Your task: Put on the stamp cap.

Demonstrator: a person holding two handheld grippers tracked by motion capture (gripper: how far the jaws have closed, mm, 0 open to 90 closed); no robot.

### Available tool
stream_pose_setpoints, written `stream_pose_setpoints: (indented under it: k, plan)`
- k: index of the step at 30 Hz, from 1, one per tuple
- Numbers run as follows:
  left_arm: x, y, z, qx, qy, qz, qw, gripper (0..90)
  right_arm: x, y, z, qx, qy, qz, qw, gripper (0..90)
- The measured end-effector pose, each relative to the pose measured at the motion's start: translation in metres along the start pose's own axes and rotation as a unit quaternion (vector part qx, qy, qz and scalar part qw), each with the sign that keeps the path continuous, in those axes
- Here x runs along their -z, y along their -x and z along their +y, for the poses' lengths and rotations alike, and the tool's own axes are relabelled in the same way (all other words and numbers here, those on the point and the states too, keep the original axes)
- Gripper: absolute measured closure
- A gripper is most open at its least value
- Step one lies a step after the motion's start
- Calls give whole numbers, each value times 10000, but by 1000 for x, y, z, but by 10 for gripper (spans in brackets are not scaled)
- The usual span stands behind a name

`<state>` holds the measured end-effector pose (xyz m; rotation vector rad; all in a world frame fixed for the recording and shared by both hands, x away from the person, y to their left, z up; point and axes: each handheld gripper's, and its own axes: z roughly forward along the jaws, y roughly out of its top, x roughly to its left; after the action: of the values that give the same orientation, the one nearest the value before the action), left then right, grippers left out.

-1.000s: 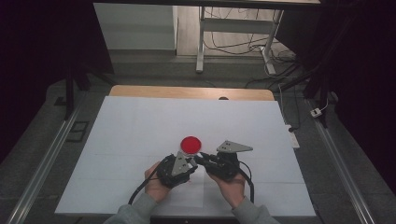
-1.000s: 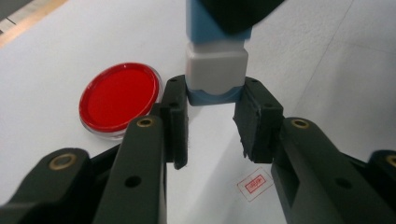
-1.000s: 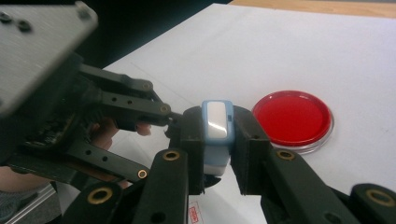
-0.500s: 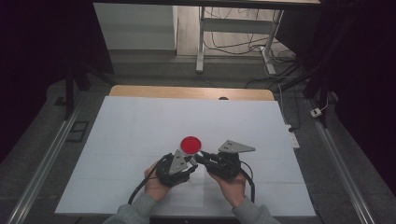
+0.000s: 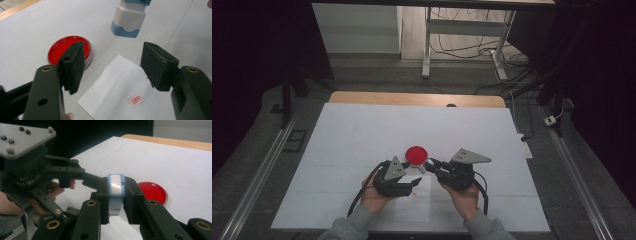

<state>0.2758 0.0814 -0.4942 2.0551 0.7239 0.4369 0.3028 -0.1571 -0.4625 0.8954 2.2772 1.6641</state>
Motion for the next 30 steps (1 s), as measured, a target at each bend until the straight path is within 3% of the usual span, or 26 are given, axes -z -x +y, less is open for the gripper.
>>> stream_pose_setpoints:
  k: [3, 11, 17, 30]
  plan:
    - [7, -5, -1, 124, -14, -146, 9998, 335, 2, 2, 1, 112, 39, -28, 9999, 752]
    - [26, -16, -8, 284, -47, -176, 9994, 320, 7, 10, 2, 181, 89, -40, 9998, 752]
    - [38, -23, -16, 405, -87, -139, 9990, 322, 10, 14, 2, 300, 97, -65, 9995, 752]
    - [75, -39, -49, 721, -198, 56, 9972, 321, 13, 22, 2, 396, 62, -149, 9991, 752]
